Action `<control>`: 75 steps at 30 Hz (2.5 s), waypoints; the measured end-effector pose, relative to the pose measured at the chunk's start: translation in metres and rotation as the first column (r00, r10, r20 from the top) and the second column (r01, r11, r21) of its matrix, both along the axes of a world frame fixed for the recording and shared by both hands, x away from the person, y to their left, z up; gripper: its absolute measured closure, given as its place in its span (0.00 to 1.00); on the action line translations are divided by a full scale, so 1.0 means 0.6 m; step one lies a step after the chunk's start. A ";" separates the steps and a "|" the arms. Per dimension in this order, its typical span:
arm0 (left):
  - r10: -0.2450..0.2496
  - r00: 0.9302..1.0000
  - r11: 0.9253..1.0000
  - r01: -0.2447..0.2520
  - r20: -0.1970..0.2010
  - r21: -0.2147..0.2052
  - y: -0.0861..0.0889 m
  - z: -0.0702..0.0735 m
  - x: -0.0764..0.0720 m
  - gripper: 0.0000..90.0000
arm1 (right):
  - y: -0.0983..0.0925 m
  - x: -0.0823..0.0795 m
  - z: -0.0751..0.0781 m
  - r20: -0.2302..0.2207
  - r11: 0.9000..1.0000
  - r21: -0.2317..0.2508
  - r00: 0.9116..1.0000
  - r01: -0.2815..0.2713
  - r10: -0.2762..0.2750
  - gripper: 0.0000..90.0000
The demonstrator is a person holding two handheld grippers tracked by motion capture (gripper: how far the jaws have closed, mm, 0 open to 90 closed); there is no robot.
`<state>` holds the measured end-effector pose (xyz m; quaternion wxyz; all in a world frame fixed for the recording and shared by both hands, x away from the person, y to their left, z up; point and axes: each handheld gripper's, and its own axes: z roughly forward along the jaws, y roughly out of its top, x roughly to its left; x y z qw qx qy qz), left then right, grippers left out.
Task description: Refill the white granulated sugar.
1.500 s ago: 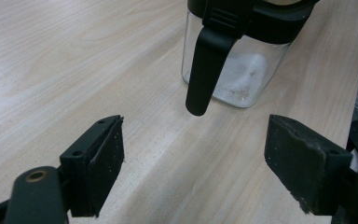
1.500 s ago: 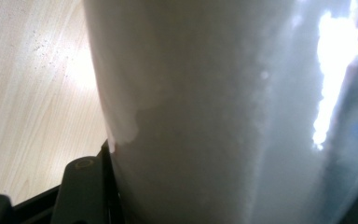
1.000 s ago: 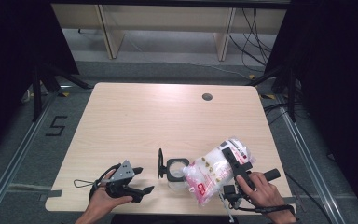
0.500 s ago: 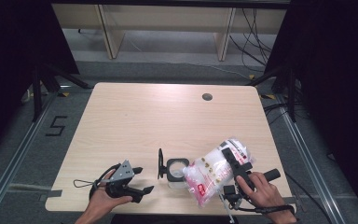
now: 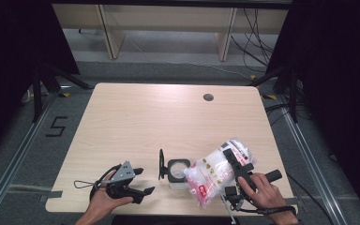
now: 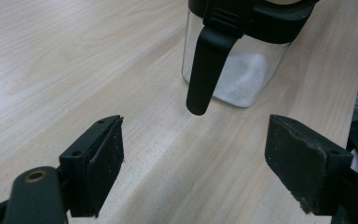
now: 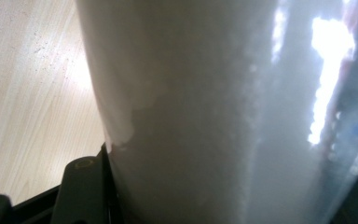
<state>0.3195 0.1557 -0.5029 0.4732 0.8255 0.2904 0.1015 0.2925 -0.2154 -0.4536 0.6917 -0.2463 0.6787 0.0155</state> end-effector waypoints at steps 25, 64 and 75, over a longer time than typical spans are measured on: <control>-0.004 1.000 1.000 0.004 -0.008 -0.005 0.004 0.003 0.000 0.21 | 0.000 0.002 0.003 0.016 1.000 0.014 1.000 -0.024 0.024 0.43; 0.012 1.000 1.000 -0.012 -0.008 -0.006 0.004 0.004 -0.001 0.21 | -0.003 0.002 -0.001 -0.002 1.000 0.022 1.000 -0.010 0.010 0.43; 0.017 1.000 1.000 -0.018 -0.009 -0.007 0.006 0.003 -0.002 0.21 | 0.001 0.001 -0.002 -0.030 0.999 0.013 0.999 0.032 -0.032 0.43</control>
